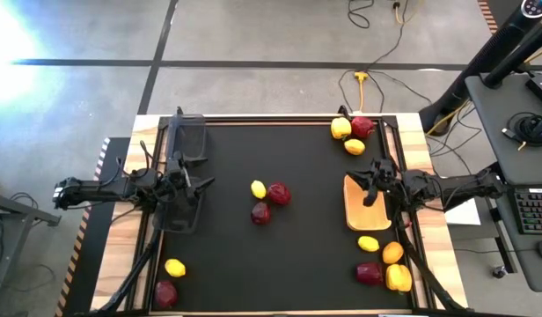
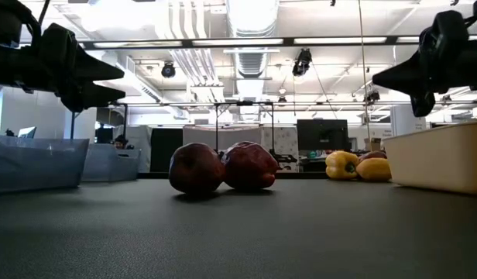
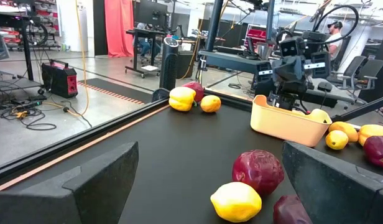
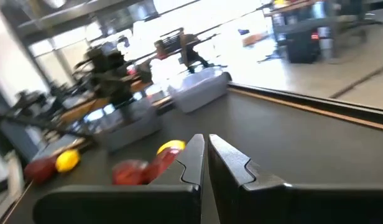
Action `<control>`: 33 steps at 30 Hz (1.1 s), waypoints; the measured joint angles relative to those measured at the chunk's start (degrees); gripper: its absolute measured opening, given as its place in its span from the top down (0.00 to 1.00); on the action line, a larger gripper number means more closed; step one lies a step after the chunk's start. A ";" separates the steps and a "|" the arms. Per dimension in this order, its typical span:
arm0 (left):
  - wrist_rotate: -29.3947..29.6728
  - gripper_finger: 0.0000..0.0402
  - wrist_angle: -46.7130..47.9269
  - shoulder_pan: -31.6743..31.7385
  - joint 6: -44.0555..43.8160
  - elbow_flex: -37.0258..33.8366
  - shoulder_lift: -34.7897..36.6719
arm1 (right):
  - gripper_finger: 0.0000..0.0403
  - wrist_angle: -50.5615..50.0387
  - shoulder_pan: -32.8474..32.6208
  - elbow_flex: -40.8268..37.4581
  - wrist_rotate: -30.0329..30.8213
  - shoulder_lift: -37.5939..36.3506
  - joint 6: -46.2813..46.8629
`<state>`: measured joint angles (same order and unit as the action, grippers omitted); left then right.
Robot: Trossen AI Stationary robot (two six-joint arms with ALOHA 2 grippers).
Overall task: Sort produce into baskets
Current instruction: Put the yellow lemon into the top black bin
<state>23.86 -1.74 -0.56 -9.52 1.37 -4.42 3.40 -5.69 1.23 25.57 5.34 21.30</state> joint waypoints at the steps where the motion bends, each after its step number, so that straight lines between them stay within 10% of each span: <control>1: 0.00 0.06 0.00 0.02 0.00 0.01 0.02 | 0.97 0.01 0.00 0.00 0.41 0.00 0.07; 14: 2.49 0.06 -1.94 0.20 0.14 -0.18 -0.52 | 0.97 -0.07 0.00 0.02 0.41 0.00 -2.23; 22: 8.20 0.06 -14.27 0.20 -28.22 -0.18 -1.95 | 0.97 -0.11 0.00 0.02 0.38 0.02 -2.23; 33: 0.42 0.06 -14.66 0.20 -30.46 1.18 -5.87 | 0.97 -0.13 0.00 0.02 0.41 0.04 -2.23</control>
<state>24.27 -16.40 -0.36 -39.97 2.55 -10.30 3.27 -5.69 1.26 25.98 5.39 19.07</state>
